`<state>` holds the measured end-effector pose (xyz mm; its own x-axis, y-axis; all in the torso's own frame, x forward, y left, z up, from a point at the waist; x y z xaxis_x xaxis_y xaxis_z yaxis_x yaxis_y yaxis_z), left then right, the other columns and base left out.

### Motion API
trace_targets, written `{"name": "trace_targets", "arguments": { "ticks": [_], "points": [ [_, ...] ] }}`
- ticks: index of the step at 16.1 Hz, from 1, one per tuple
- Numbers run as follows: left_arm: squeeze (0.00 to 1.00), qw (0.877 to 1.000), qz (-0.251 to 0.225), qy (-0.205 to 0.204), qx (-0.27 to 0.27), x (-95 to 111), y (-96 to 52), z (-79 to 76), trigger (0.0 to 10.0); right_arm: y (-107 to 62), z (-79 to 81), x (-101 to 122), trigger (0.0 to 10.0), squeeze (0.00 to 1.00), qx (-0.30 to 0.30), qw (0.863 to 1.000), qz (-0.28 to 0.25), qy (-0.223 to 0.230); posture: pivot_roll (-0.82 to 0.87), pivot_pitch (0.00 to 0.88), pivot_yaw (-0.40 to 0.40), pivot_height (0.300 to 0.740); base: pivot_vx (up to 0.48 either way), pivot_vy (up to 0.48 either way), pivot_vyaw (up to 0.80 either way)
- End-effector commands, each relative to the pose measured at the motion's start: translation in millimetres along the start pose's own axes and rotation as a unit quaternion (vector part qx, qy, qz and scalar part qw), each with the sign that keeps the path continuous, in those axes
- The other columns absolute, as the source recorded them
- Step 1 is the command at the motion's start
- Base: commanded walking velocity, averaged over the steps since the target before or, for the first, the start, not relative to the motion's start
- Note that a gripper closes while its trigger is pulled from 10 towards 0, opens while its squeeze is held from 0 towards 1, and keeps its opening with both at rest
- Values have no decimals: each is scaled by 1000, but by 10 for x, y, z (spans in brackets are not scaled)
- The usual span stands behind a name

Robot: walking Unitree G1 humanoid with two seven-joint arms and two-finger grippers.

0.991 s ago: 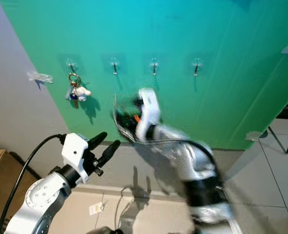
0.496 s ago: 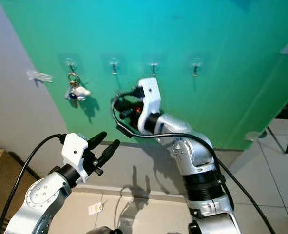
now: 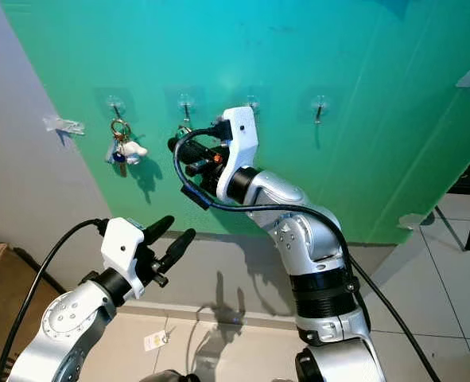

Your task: Hang keys on a hook

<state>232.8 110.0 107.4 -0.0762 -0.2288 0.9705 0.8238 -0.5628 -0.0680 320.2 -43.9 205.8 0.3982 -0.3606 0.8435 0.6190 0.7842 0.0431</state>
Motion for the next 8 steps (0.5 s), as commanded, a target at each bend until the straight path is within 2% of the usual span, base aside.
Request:
{"name": "trace_targets", "arguments": {
  "ticks": [1,8],
  "points": [
    [0,1000,5,8,6,-16,7,39,10000,24,33,83,0,0,10,1000,-12,-4,-70,10,66,740,0,0,0],
    [0,1000,5,14,8,-23,45,61,10000,4,38,176,0,0,12,1000,-22,-10,-82,3,66,740,0,0,0]
  ]
}}
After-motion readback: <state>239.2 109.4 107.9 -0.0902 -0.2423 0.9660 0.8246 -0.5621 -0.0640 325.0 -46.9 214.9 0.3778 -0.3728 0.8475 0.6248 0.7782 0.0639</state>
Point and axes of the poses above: a point about 5 cm out from each wrist's last joint towards the gripper, its own y axis pointing out of the wrist towards the gripper, its own x axis along the axis of the wrist's last joint, z = x × y, the point moved 1 cm from there along y, pointing out of the wrist towards the gripper, and after that the axes turned 12 degrees about y, right-handed, at the moved point
